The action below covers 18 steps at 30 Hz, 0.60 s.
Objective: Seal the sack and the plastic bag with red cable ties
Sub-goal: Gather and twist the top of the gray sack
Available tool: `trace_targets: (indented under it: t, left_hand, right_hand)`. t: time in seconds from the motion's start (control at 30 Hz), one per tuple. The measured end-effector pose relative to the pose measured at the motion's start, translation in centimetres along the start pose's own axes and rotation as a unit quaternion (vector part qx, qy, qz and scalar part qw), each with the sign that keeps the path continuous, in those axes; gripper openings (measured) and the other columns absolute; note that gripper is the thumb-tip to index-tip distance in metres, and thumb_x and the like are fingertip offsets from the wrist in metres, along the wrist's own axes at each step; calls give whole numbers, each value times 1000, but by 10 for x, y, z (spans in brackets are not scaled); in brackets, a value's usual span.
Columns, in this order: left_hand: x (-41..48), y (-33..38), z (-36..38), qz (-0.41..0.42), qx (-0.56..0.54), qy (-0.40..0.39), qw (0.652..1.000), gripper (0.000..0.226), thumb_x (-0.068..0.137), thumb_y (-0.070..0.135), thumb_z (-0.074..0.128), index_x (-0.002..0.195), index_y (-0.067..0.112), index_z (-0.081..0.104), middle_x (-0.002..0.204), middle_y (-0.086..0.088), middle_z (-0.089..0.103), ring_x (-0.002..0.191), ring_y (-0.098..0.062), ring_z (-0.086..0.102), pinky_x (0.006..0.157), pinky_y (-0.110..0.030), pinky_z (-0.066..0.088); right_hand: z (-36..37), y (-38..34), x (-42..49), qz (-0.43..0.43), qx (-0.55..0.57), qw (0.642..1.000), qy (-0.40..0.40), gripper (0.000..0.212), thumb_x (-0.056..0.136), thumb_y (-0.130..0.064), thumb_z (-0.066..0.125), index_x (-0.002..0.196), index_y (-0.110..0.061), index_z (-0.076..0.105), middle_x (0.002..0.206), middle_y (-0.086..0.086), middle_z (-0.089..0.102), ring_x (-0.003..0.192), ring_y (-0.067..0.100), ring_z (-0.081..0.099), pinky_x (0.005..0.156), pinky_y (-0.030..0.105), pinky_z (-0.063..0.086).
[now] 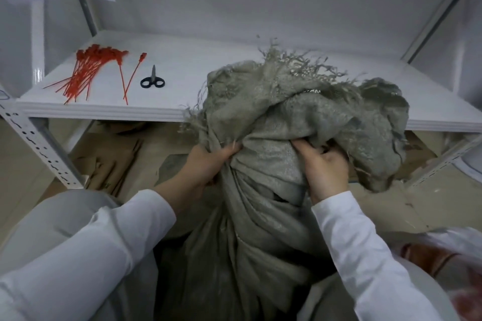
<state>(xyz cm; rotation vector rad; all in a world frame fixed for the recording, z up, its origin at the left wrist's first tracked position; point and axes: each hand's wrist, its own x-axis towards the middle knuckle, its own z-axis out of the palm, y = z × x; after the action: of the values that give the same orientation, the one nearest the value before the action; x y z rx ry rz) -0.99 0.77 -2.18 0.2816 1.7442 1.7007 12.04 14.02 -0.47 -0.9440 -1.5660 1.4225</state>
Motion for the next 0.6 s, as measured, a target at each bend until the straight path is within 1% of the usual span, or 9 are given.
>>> trace_targets:
  t: [0.1,0.17,0.27,0.33,0.4,0.43,0.5,0.53,0.6]
  left_hand:
    - [4,-2,3,72,-7,60,996,53,73,27,83,110,2,54,102,-10,66,77,-19,67,52,-27,55]
    - [3,-4,6,101,-20,80,991,66,66,27,87,107,8,39,109,-9,55,86,-17,65,64,-35,60]
    - [-5,-5,11,115,-14,-12,993,86,46,43,87,116,21,41,127,-4,55,115,-17,59,94,-45,53]
    - [-12,-4,16,122,-37,-102,987,96,48,38,87,129,19,41,130,-1,58,118,-16,59,97,-40,50]
    - [-16,-2,18,159,-45,-144,976,80,58,25,90,127,11,50,123,-3,65,113,-16,63,92,-33,53]
    - [-19,-1,18,177,-46,-145,972,66,61,22,87,119,10,58,117,-3,68,110,-16,65,90,-30,53]
    - [-17,-1,16,163,-78,-108,978,50,61,25,83,107,16,66,110,-1,72,106,-16,66,88,-31,53]
    - [-14,-2,14,138,-100,-87,982,46,63,27,85,105,20,66,108,1,72,104,-16,67,86,-33,54]
    - [-9,-2,12,72,-155,-72,983,27,81,32,70,106,21,66,100,3,74,96,-15,70,75,-30,57]
  right_hand:
    - [-1,0,5,-31,-3,995,92,38,70,-27,82,99,-7,68,103,3,67,115,23,59,108,40,39]
    - [-2,3,6,-57,-29,992,107,54,68,-34,82,107,0,67,111,10,68,117,23,58,108,40,39]
    - [-1,4,2,-133,-59,988,58,57,68,-41,72,112,-5,66,118,8,67,119,19,58,107,43,41]
    - [4,5,-8,-185,-95,978,-6,54,71,-36,62,112,-2,67,116,13,68,117,18,59,106,39,42]
    - [10,7,-22,-235,-166,956,-64,43,74,-26,55,100,6,69,101,20,71,100,17,63,92,28,44]
    - [13,8,-30,-242,-198,945,-93,41,75,-25,51,91,9,69,91,24,70,91,24,64,81,29,44]
    - [15,2,-40,-163,-254,937,-175,46,81,-33,44,81,9,64,89,26,69,86,29,63,69,30,35]
    - [14,-1,-42,-92,-298,927,-209,46,89,-33,40,87,7,63,98,24,68,88,27,60,67,27,30]
    - [9,-3,-33,-7,-290,927,-240,48,102,-40,35,120,-4,61,124,16,62,103,23,57,73,25,33]
